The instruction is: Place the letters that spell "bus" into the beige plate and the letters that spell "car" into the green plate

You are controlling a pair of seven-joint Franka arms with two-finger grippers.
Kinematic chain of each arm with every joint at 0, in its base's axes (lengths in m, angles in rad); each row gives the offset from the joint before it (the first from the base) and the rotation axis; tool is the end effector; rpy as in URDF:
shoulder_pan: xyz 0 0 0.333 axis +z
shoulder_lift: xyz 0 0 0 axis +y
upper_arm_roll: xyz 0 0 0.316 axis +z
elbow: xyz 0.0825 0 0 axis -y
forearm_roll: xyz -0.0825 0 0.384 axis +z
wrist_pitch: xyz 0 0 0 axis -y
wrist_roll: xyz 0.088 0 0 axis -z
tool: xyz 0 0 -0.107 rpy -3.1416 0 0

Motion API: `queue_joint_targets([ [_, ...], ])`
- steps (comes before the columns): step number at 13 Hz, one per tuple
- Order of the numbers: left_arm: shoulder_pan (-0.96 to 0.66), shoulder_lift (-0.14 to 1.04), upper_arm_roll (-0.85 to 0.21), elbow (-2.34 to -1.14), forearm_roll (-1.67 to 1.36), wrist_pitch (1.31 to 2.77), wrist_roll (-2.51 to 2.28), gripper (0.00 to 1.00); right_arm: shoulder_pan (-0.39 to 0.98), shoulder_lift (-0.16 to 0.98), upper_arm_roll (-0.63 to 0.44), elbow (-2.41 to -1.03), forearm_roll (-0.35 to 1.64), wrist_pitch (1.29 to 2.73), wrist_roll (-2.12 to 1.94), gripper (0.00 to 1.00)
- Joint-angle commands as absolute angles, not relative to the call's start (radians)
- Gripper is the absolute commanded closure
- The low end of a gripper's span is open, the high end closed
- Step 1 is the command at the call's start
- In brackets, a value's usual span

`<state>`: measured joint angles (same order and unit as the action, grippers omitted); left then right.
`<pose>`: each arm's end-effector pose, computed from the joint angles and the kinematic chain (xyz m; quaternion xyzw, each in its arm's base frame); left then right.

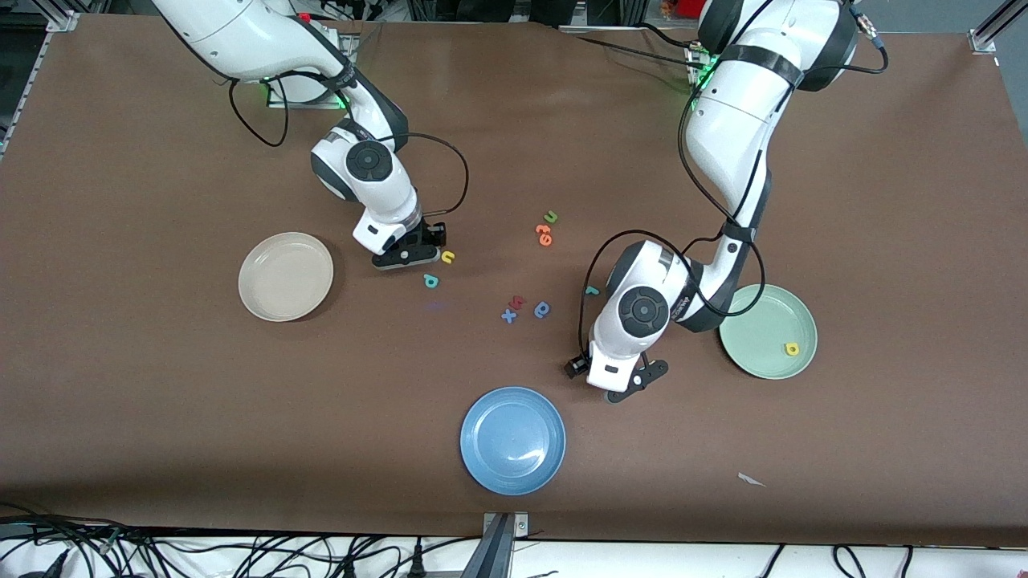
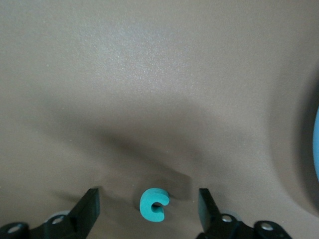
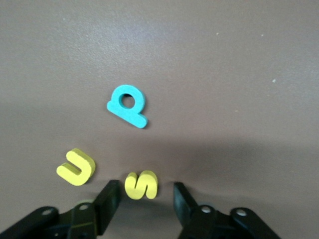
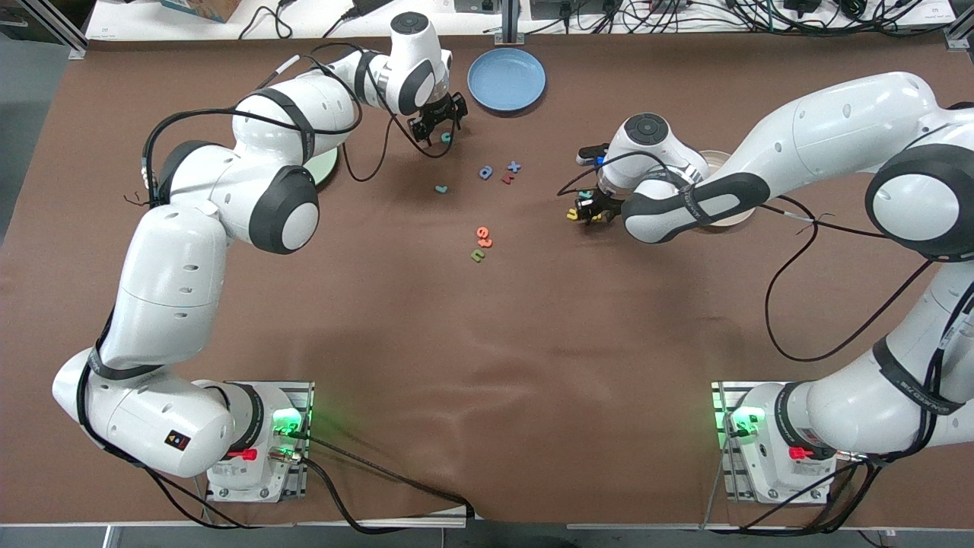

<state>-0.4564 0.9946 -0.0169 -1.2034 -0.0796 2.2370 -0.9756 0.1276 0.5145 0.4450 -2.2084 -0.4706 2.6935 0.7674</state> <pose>0.6783 -0.3460 0.1741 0.9604 0.2753 -0.0111 0.0419 0.4501 0.3169 0.1695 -0.9959 -0.0859 -0.0219 0.0187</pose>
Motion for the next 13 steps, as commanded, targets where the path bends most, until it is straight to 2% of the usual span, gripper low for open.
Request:
queue_joint_targets([
  [1, -0.471, 1.009, 0.002, -1.17, -0.095, 2.229, -0.988, 0.39, 0.124, 0.525, 0.445, -2.218, -0.5, 2.711, 0.792, 0.54],
  [4, -0.471, 1.009, 0.002, -1.18, -0.095, 2.229, -0.988, 0.53, 0.124, 0.525, 0.446, -2.218, -0.5, 2.711, 0.792, 0.56],
  [7, -0.472, 1.009, 0.002, -1.181, -0.095, 2.229, -1.002, 0.66, 0.124, 0.525, 0.445, -2.218, -0.5, 2.711, 0.792, 0.77],
  [9, -0.477, 1.009, 0.002, -1.183, -0.094, 2.229, -1.002, 0.76, 0.124, 0.523, 0.446, -2.218, -0.5, 2.711, 0.79, 0.94],
  [11, -0.477, 1.009, 0.002, -1.184, -0.092, 2.229, -1.0, 0.8, 0.124, 0.514, 0.446, -2.218, -0.502, 2.706, 0.788, 0.98],
  [13, -0.474, 1.005, 0.002, -1.184, -0.091, 2.223, -0.999, 0.86, 0.12, 0.451, 0.442, -2.218, -0.502, 2.665, 0.763, 0.98],
])
